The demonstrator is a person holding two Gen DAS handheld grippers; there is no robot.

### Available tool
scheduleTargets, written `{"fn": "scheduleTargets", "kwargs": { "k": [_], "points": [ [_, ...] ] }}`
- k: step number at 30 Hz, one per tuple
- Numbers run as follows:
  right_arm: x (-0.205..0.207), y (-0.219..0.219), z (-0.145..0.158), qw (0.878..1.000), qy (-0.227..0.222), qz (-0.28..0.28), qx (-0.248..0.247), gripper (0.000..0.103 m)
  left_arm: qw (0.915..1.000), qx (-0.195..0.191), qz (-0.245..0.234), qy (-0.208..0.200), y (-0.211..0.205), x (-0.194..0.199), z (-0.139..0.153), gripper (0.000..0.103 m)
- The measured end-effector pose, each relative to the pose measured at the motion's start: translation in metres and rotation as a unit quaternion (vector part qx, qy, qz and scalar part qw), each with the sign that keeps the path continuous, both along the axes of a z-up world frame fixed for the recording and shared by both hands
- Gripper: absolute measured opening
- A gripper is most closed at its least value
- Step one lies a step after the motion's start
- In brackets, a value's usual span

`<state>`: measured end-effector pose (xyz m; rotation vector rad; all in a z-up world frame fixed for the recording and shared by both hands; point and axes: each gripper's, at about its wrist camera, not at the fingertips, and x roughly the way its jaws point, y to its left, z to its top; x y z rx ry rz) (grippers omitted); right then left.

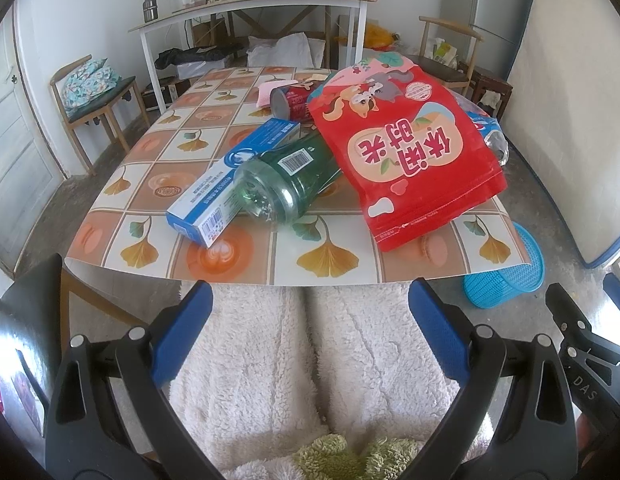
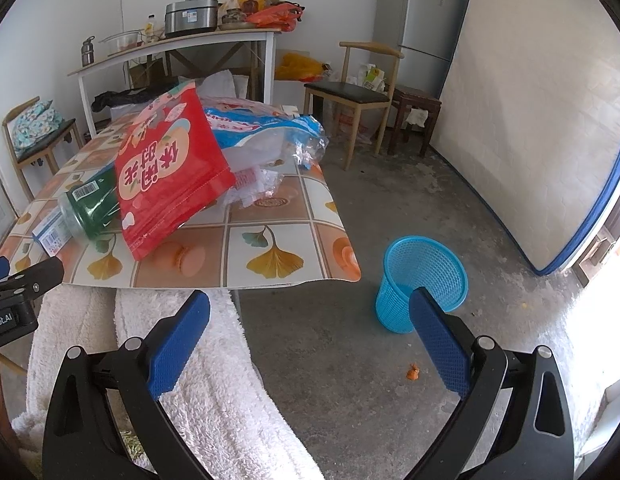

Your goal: Collect trash

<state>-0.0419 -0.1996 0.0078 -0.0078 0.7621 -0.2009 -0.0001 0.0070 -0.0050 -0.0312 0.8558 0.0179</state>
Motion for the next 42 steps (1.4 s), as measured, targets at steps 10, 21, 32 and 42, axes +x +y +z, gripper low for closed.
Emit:
{"fn": "scheduleTargets", "kwargs": {
  "k": [10,21,32,42],
  "points": [
    [0.0,0.0007,0.0004,1.0,0.0,0.0,0.0,0.097,1.0,0.0,0.0,0.001,-0.0001,0.0005,0.0001,0.094],
    [0.0,0.0006,0.0003,1.0,0.0,0.0,0.001,0.097,1.0,0.001,0.001,0.003,0.0007,0.0039,-0.0043,0.094],
    [0.0015,0.0045,0.0005,1.0,0.0,0.0,0.0,0.097,1.0,0.001,0.001,0.004,0.002,0.0032,-0.0048,0.094],
    [0.0029,0.0047,0.0005,1.0,0.0,0.001,0.001,0.097,1.0,0.001,0.001,0.005,0.0041,0.0039,-0.0068,0.094]
  ]
}}
